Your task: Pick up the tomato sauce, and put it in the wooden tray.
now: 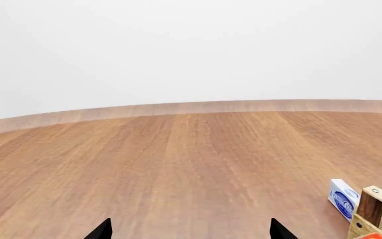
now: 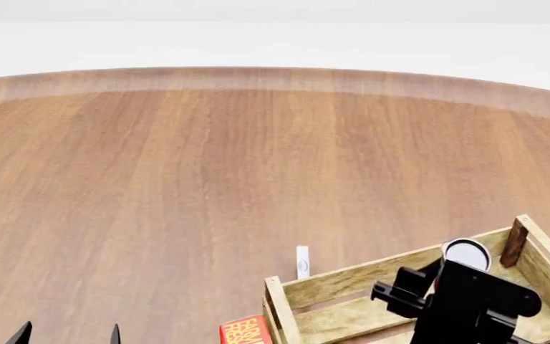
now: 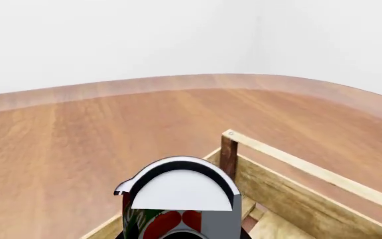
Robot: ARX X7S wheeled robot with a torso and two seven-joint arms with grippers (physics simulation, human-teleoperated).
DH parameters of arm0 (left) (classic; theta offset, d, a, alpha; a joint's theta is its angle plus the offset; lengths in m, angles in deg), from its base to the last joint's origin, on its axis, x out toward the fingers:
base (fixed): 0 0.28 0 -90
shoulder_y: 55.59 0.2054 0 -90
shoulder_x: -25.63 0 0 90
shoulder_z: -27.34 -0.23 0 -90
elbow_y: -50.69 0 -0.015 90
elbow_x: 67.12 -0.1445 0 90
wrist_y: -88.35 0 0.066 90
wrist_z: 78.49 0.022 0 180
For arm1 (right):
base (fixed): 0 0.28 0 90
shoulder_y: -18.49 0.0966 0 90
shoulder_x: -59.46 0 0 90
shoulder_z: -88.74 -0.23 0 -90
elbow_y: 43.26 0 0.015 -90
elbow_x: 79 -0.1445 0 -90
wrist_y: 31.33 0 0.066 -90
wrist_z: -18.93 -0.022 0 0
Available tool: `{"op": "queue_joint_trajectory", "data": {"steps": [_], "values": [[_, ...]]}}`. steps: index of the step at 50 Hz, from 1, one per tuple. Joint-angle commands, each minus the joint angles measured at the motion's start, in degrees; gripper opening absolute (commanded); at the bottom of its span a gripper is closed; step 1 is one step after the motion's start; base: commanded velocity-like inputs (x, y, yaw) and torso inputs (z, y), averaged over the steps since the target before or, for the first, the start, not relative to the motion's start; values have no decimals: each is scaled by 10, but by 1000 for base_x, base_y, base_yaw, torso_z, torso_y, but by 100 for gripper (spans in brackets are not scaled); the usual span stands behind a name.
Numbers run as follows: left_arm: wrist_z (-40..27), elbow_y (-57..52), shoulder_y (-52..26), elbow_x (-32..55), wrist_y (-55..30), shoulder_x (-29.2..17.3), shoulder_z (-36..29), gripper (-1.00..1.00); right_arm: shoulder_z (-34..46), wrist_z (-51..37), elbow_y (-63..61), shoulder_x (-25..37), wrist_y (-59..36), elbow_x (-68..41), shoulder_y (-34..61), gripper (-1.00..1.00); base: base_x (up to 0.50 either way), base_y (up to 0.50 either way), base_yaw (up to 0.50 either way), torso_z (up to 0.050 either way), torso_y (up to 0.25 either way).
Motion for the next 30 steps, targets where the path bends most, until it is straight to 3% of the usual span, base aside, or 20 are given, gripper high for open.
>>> {"op": "queue_joint_trajectory", "data": {"steps": [1, 18, 30], "values": [[0, 4, -2, 0, 3, 0, -2, 100, -2, 27, 80, -10, 33, 14, 28, -100, 0, 0, 0, 0, 0], [-2, 2, -2, 1, 3, -2, -4, 100, 3, 49, 185, -22, 54, 23, 69, -100, 0, 0, 0, 1, 0], [-1, 7, -4, 1, 6, -2, -5, 100, -2, 53, 191, -24, 43, 37, 71, -100, 0, 0, 0, 0, 1]]}}
